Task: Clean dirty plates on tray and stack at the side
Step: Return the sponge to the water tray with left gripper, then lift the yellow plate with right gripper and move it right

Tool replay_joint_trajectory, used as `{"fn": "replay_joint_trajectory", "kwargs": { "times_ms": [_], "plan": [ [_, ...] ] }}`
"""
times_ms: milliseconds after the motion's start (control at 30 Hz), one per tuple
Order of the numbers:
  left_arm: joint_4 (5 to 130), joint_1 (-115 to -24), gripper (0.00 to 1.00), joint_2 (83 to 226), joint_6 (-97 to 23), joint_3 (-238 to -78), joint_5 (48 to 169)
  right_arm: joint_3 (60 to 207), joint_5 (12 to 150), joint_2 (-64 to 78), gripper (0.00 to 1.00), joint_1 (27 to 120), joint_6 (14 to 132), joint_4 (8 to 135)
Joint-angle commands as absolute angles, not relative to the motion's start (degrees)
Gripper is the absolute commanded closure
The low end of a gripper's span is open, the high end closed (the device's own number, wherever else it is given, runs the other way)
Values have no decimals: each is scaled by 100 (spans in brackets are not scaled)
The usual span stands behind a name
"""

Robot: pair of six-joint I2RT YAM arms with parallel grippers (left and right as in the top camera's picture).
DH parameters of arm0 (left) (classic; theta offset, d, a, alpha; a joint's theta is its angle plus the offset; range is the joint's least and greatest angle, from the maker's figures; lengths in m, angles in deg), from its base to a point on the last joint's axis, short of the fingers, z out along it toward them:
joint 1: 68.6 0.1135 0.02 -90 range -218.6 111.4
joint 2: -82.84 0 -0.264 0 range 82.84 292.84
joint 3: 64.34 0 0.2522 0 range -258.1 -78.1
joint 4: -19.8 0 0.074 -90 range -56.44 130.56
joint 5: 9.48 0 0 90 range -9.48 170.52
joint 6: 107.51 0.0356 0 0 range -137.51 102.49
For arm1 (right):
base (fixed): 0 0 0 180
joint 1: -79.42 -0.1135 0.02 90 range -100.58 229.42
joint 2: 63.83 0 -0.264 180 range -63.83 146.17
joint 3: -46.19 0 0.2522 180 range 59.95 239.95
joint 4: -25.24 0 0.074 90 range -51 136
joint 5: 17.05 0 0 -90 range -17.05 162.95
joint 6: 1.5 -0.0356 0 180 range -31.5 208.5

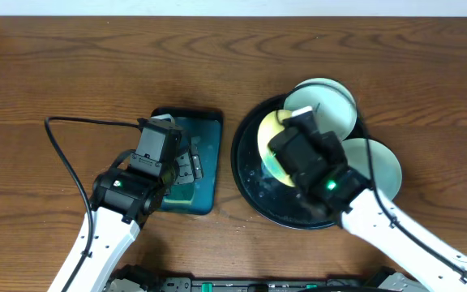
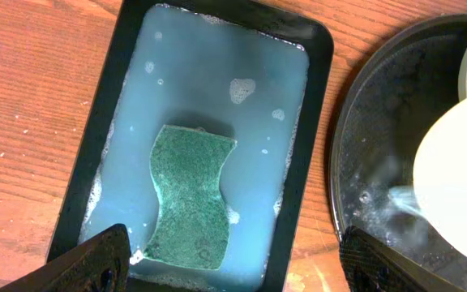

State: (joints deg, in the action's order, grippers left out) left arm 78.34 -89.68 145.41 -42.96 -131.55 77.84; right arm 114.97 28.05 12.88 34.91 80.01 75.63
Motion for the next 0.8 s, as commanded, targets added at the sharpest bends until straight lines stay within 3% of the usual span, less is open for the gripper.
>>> {"fn": "replay_joint_trajectory", "kwargs": {
  "times_ms": [0, 367, 767],
  "plan": [
    [7849, -8940, 17, 14543, -4261, -13260, 7819, 11620, 1286, 1185, 99, 2960, 7955, 7685],
    [7849, -8940, 17, 14543, -4261, -13260, 7819, 11620, -120, 988, 99, 1653, 8456, 7766],
    [7849, -8940, 16, 14543, -4261, -13260, 7819, 11620, -115, 988, 99, 1559, 8451, 7753]
  ]
}}
